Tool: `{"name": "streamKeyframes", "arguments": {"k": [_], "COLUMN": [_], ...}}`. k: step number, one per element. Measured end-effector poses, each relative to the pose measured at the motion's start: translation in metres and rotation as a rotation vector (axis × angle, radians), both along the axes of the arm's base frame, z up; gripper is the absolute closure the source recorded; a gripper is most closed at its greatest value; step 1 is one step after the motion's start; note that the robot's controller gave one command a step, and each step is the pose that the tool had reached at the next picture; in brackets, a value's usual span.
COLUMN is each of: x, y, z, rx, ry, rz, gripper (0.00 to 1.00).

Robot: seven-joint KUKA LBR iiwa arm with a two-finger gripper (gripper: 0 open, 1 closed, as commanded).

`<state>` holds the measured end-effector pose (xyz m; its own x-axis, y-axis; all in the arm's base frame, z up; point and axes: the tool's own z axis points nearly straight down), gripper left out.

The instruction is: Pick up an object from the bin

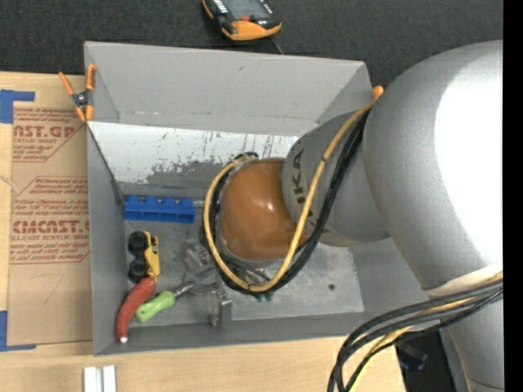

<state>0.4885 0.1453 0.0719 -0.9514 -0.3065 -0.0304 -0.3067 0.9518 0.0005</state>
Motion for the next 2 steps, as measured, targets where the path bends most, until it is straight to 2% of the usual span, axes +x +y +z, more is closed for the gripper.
{"name": "streamKeyframes", "arguments": {"k": [1,2], "x": [0.0035,0.0034], "y": [0.0083,0.0082], "z": [-0.0007,-0.0007], "rx": [-0.003,-0.003], "ry": [0.030,0.030], "rz": [-0.075,-0.075], "gripper": [1.00,1.00]}}
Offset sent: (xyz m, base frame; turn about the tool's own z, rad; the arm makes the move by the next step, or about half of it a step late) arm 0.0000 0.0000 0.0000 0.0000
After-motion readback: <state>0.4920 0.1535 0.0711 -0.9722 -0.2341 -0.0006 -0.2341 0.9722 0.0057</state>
